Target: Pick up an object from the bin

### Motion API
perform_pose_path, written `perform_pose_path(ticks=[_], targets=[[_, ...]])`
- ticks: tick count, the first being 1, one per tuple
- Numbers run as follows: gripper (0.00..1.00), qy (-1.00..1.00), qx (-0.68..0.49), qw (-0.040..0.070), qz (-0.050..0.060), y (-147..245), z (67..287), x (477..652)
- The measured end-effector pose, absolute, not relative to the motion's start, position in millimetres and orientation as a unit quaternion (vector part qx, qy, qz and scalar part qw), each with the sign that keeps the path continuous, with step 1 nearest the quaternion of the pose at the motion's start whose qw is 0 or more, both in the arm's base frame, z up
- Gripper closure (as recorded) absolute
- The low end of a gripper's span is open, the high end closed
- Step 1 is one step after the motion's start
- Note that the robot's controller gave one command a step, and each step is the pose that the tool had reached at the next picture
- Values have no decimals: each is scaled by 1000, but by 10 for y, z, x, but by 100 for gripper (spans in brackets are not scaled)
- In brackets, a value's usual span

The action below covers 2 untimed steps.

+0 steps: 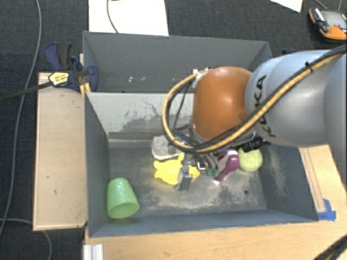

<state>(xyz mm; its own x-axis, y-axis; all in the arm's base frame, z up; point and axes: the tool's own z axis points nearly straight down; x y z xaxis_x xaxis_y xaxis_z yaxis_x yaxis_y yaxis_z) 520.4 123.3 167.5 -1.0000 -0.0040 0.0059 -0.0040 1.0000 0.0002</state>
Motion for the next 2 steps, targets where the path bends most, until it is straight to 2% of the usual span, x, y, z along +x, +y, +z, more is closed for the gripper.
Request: perform_pose_path(ticks=[1, 2], targets=[[0, -1000, -2, -1, -1, 1226, 1721, 5222], [0, -999, -39, 2, -2, 1016, 716, 5450]])
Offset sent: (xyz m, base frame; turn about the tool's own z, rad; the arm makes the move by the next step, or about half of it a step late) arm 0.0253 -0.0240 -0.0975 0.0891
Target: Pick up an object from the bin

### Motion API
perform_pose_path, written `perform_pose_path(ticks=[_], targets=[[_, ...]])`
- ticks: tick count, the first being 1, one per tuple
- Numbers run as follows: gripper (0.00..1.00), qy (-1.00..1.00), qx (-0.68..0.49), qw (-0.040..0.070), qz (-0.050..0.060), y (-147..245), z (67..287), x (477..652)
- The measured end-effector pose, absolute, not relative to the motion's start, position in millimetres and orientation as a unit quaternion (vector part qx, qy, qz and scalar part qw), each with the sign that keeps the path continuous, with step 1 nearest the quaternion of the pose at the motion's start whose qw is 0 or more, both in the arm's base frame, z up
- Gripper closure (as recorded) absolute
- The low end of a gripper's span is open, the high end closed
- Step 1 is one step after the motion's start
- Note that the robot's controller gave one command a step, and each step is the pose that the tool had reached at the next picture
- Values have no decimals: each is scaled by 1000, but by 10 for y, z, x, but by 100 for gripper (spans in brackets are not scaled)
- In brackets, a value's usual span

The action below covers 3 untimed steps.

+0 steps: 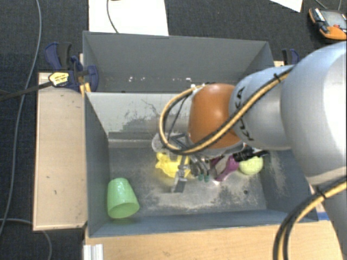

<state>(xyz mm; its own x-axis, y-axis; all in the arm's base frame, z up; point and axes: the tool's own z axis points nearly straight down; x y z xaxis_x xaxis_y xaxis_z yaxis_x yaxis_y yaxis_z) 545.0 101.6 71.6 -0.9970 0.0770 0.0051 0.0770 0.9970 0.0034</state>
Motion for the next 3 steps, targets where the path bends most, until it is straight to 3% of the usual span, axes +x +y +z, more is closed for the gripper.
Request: perform_pose_path(ticks=[1, 3], targets=[[0, -1000, -20, -2, -2, 1095, 712, 5459], [0, -1000, -23, 1, -3, 1093, 725, 5454]])
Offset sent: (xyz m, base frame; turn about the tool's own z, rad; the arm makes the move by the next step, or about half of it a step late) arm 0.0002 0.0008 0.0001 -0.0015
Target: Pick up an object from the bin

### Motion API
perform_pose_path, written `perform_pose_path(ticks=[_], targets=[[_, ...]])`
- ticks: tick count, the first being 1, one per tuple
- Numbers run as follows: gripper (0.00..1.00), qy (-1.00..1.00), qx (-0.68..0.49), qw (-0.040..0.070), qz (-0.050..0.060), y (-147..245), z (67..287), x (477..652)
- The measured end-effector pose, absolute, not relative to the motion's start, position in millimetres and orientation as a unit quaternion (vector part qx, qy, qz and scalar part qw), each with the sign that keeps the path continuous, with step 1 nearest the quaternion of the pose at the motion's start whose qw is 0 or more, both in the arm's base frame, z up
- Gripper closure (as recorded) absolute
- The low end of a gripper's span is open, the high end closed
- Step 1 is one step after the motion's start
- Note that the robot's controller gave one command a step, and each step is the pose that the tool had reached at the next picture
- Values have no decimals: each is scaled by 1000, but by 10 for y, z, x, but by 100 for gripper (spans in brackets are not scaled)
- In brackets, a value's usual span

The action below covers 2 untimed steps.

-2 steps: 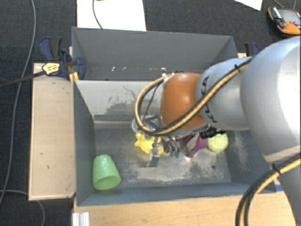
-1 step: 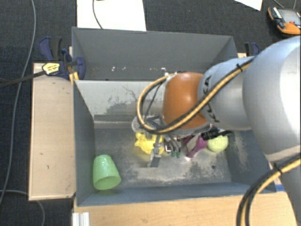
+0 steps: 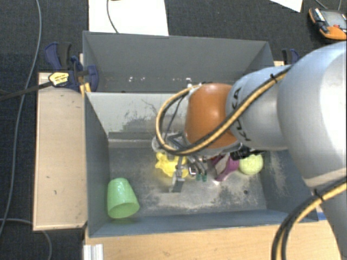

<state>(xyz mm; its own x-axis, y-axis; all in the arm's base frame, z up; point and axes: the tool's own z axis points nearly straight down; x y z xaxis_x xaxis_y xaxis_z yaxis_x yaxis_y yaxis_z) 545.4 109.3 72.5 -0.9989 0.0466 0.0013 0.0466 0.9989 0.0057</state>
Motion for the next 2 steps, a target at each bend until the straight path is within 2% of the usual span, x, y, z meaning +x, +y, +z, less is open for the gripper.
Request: perform_pose_path(ticks=[1, 2], targets=[[100, -999, -33, 1, -5, 1063, 737, 5457], [100, -999, -33, 1, -5, 1063, 737, 5457]])
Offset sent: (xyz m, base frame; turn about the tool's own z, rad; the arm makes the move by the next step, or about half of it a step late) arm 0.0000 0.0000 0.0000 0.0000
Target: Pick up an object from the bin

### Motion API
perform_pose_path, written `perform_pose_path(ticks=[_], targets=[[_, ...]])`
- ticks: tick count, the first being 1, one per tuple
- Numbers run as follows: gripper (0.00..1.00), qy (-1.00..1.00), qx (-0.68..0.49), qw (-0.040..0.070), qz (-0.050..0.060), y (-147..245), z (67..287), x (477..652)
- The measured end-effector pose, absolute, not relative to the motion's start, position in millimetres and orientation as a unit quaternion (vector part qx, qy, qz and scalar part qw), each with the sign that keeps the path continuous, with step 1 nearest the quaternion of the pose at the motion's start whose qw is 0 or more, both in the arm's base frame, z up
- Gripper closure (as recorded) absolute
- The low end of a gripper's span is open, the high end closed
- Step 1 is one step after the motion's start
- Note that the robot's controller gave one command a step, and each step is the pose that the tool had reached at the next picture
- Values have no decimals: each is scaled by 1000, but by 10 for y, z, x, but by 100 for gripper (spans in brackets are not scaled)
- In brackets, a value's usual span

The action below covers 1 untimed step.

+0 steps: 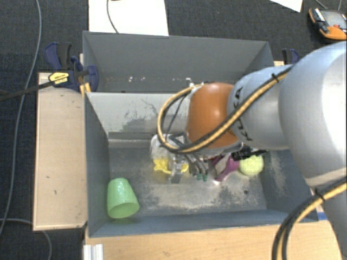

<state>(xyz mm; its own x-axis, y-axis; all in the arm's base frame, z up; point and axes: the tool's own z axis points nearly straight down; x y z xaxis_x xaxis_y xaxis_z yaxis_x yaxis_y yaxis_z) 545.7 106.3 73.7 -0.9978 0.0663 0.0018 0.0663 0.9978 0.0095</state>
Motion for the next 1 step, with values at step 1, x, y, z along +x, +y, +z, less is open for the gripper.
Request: perform_pose_path(ticks=[1], targets=[[100, -999, -33, 6, -4, 1057, 1050, 5426]])
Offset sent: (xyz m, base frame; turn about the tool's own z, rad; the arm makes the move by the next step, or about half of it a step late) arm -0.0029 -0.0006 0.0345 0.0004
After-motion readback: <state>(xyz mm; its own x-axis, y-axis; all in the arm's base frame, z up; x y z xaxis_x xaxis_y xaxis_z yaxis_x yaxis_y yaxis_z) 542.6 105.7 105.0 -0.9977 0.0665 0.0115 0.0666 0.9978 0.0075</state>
